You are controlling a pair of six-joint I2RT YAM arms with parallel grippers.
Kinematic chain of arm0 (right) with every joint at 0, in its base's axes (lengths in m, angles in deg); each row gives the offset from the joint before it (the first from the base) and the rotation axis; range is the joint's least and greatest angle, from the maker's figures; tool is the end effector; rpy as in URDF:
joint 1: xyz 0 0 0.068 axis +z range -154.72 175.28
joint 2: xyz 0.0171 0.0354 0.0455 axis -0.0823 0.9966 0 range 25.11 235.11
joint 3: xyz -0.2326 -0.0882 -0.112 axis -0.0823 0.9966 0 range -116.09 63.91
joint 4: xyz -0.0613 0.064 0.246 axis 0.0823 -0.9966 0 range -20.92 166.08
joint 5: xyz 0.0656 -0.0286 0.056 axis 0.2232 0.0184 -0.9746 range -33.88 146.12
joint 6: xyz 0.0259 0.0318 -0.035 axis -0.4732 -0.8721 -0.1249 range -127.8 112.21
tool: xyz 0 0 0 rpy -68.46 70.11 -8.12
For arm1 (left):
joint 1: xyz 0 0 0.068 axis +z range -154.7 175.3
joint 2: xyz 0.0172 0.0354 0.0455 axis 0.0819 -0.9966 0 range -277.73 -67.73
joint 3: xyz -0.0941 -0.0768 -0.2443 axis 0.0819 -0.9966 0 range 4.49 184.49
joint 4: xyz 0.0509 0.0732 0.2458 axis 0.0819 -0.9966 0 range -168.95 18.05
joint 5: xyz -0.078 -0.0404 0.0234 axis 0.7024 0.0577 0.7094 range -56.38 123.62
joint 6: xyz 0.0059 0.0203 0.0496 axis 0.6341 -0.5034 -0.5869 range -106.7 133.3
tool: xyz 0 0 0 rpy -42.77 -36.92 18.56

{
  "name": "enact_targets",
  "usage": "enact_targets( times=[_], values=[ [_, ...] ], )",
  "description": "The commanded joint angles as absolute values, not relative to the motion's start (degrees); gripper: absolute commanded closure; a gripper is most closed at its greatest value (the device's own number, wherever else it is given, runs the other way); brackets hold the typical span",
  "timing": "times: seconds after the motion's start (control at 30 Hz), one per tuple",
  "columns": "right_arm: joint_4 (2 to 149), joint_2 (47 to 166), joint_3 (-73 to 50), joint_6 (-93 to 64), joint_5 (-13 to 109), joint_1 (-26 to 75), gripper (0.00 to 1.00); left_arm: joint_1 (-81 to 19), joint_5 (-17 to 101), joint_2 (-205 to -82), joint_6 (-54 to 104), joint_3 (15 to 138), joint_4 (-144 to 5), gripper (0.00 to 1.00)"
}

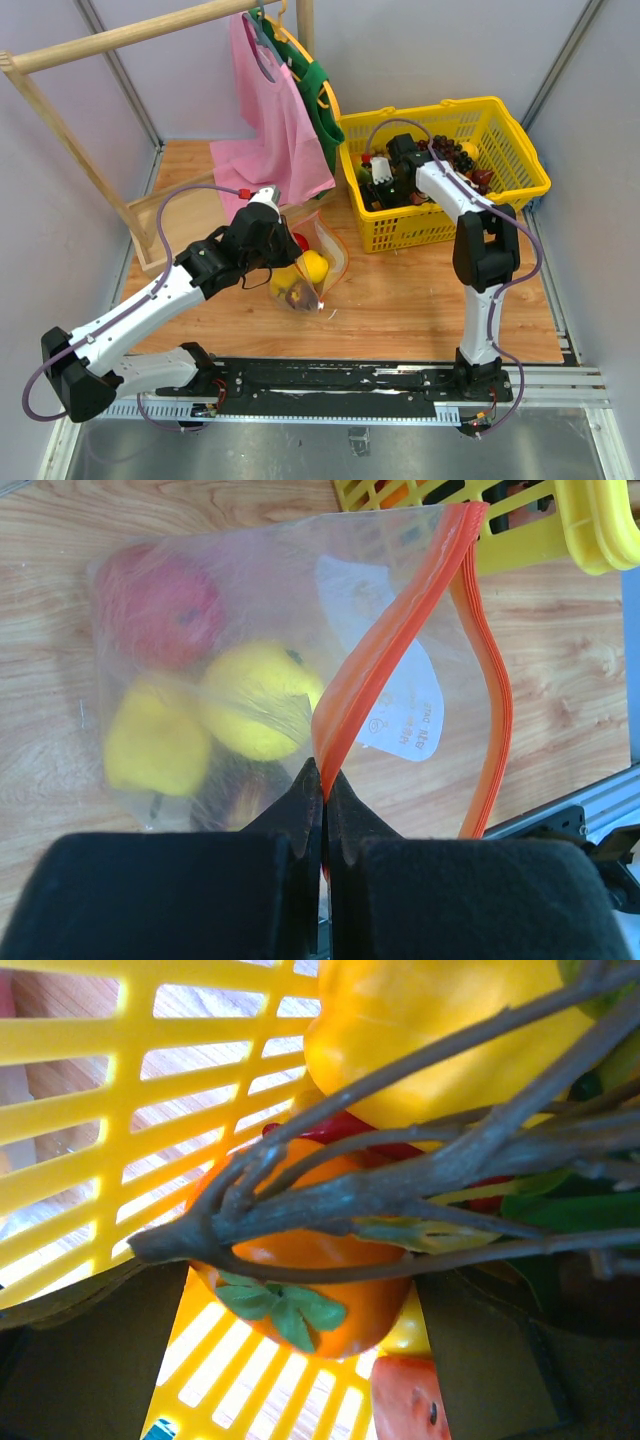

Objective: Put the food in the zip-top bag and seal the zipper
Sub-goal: Pick up the fake fruit from the bin, then place the fake fruit in the zipper food storage bag.

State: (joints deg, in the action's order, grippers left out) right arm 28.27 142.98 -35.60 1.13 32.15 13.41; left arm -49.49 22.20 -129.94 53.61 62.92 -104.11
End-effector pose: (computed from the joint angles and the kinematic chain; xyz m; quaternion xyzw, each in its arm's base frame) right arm 0.4116 0.1500 0.2292 -0.2656 0.9205 0.2187 0.1851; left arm 0.1707 -0.1596 0.3269 -0.0106 0.8874 -0.2405 0.3931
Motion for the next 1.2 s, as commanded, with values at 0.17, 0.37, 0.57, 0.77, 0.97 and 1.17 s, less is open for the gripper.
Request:
enact_targets(
  times=[0.17, 0.37, 0.57, 0.77, 0.97, 1.17],
  values=[
    [29.74, 151.83, -34.85, 4.42, 31.88, 13.47, 0.01, -49.35, 22.42, -130.05, 53.19, 62.94, -102.36, 1.00],
    [29.69, 150.22, -34.42, 3.29, 35.29, 13.47, 0.11, -49.35, 22.28, -129.79, 53.26, 62.78, -102.35, 1.00],
    [29.58, 140.61, -33.83, 2.29, 36.35, 13.47, 0.28, -49.35, 22.32, -129.77, 53.34, 62.90, -102.10, 1.00],
    [29.74, 133.34, -33.80, 0.52, 38.04, 13.48, 0.50, -49.35, 22.18, -129.87, 53.39, 63.28, -102.32, 1.00],
    [34.03, 127.05, -30.97, -1.17, 40.89, 13.61, 0.60, -49.35, 22.59, -129.87, 53.51, 63.53, -102.03, 1.00],
    [42.42, 121.04, -26.64, -4.09, 42.60, 13.56, 0.61, -49.35, 22.89, -129.79, 53.70, 63.76, -101.68, 1.00]
  ],
)
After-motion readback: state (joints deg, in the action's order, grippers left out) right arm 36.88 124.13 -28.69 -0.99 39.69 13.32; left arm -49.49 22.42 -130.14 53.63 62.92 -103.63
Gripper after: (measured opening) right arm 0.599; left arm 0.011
